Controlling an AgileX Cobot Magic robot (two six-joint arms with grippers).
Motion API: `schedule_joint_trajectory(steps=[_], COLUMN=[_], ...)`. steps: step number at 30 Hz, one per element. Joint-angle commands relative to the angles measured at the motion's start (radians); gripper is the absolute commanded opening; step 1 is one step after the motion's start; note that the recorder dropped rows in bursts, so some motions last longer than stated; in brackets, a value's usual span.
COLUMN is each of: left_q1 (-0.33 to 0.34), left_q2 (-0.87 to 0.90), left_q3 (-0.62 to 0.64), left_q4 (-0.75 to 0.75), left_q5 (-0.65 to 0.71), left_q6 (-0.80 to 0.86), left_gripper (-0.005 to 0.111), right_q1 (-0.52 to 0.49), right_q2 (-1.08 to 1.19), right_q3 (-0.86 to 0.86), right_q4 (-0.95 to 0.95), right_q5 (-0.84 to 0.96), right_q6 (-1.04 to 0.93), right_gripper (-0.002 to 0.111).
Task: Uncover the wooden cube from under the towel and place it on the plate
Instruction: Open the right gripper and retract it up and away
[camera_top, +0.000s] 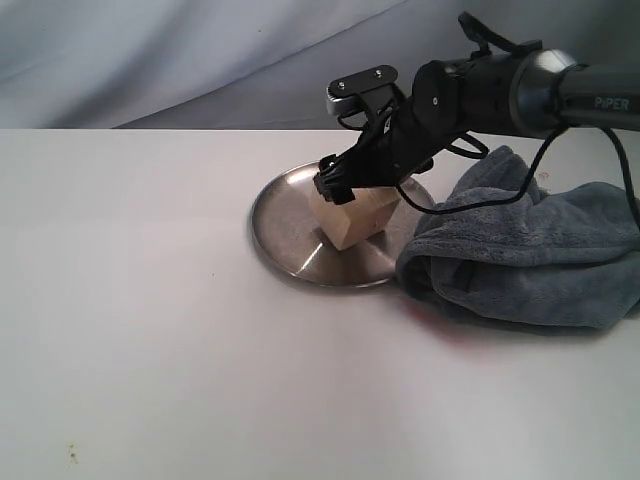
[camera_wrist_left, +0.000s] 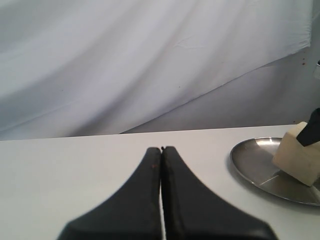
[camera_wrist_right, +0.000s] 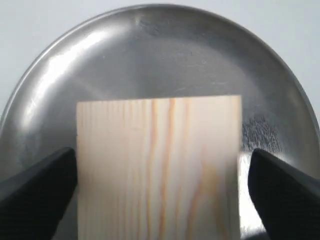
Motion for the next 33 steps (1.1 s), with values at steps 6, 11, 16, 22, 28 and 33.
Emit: schedule_joint_trajectory(steps=[6,11,16,22,28,33], left_q1=[0.002,0.002,0.002,0.002,0.002,0.002], left_q2=[-0.004,-0.004,-0.004,-0.004,-0.004,-0.004], left_q3=[0.004,0.004,0.004,0.004,0.004,0.004], left_q4=[-0.002,-0.002,-0.002,-0.002,-0.002,-0.002], left_q5=[-0.011,-0.011,-0.011,-0.011,-0.011,-0.011], left_q6=[-0.002,-0.002,-0.002,-0.002,-0.002,-0.002], left_gripper=[0.0,0.0,0.0,0.0,0.0,0.0], right_q1=[-0.006,-0.006,-0.006,-0.006,-0.006,-0.008], right_q2=[-0.01,-0.037,-0.087,-0.174,-0.311,-0.409], right_q3=[-0.009,-0.009,-0.009,-0.009,-0.007,0.053], right_q4=[-0.002,-0.002,-0.002,-0.002,-0.002,-0.018], right_q5=[-0.025,-0.051,0.0,0.151,0.286,0.204], right_q6=[0.024,0.024,0.02,-0.04,-0.083,-0.134], right_gripper=[0.099,0.099,0.099,0.085,0.035,0.018])
